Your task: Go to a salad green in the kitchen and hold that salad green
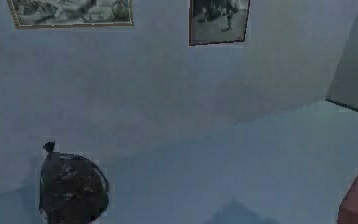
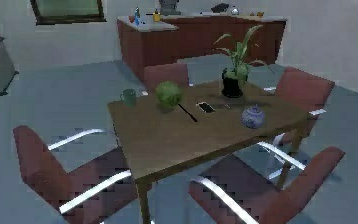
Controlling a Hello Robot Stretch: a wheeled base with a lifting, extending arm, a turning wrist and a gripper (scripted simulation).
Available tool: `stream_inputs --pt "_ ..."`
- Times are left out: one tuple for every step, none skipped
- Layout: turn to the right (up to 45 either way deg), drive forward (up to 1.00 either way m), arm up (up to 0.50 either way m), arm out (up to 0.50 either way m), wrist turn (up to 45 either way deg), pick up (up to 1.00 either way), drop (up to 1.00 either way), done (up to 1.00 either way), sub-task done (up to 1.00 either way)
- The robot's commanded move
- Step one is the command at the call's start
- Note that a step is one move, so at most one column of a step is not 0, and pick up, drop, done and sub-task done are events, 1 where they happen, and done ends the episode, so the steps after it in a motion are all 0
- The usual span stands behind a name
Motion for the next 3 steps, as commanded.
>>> stream_inputs --pt "27.0 0.00 0.00 0.00 0.0 0.00 0.00 0.00 0.00" --pt "0.0 0.75 0.00 0.00 0.0 0.00 0.00 0.00 0.00" --pt "42.0 0.00 0.00 0.00 0.0 0.00 0.00 0.00 0.00"
